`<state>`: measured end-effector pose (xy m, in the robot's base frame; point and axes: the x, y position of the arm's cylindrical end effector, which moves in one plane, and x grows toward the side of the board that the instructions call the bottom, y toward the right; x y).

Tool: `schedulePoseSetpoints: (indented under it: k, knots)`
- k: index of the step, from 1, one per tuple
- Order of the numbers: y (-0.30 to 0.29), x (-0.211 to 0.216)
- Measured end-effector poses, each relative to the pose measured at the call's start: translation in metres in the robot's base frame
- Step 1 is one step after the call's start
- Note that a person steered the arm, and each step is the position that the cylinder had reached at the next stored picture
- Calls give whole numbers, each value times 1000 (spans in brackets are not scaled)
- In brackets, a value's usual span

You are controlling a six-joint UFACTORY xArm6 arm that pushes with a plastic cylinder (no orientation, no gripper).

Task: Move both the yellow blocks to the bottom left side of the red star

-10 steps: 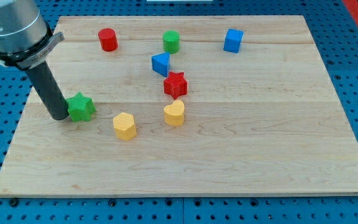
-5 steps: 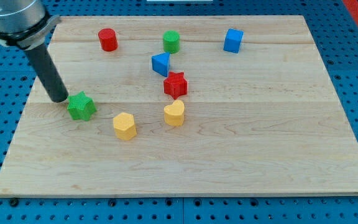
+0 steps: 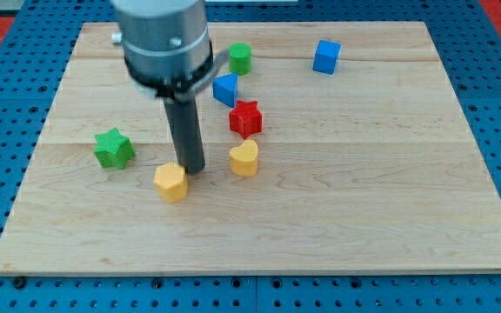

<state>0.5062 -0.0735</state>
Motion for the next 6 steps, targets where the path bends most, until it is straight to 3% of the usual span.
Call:
schedulePoseSetpoints:
  k: [1,2,3,4,5,6]
  knots:
    - [52,27]
    - [111,12]
    - [108,-32]
    - [53,-38]
    - [64,-40]
    - [134,-66]
